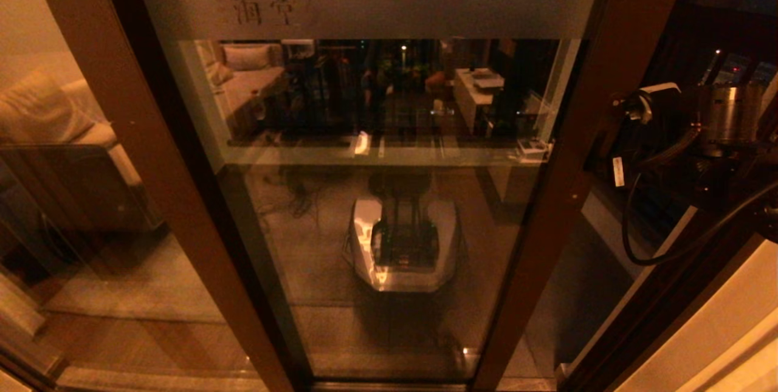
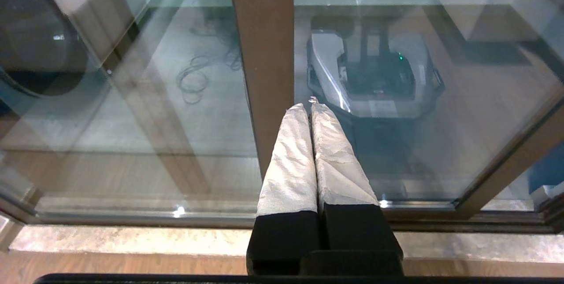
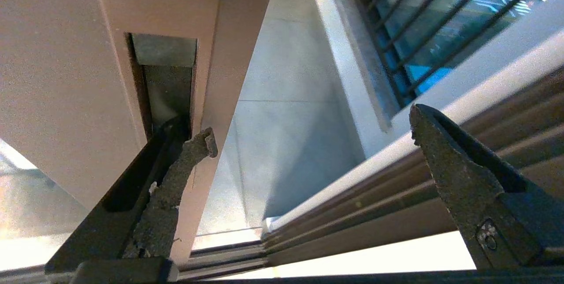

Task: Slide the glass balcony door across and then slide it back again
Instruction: Close the slid door

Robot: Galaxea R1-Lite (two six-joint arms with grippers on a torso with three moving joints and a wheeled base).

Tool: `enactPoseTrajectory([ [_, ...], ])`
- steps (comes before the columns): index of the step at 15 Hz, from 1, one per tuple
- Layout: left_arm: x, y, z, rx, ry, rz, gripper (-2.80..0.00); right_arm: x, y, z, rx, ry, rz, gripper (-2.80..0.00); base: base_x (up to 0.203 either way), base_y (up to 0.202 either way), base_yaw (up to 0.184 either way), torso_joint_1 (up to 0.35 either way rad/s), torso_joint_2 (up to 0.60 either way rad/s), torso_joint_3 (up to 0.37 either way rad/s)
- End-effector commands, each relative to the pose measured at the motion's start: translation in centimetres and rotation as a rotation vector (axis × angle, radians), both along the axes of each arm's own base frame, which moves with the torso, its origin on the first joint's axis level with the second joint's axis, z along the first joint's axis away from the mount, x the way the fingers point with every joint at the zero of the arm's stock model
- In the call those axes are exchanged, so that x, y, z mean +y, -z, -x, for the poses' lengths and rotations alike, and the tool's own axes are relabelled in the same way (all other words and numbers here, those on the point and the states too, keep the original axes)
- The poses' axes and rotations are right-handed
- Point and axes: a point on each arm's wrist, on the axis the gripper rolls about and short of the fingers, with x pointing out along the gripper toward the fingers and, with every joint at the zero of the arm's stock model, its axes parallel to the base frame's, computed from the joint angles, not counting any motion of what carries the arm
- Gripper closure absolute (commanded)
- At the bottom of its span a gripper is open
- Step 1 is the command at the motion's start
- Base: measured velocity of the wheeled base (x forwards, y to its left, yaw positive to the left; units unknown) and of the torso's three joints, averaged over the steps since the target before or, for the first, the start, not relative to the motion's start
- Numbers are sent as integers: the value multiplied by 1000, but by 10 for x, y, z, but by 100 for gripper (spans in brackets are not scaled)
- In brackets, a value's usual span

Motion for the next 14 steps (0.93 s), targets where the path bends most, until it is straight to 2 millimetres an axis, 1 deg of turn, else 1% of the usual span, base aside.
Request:
enactPoseTrajectory([
  [1,0,0,0,2,0,0,0,-2,0,4,4,0,1,-280,0,0,0,0,0,0],
  [6,0,0,0,2,0,0,0,-17,2,4,7,0,-14,-280,0,0,0,0,0,0],
  [14,0,0,0,2,0,0,0,-34,2,-7,3,34,-18,-280,0,0,0,0,0,0],
])
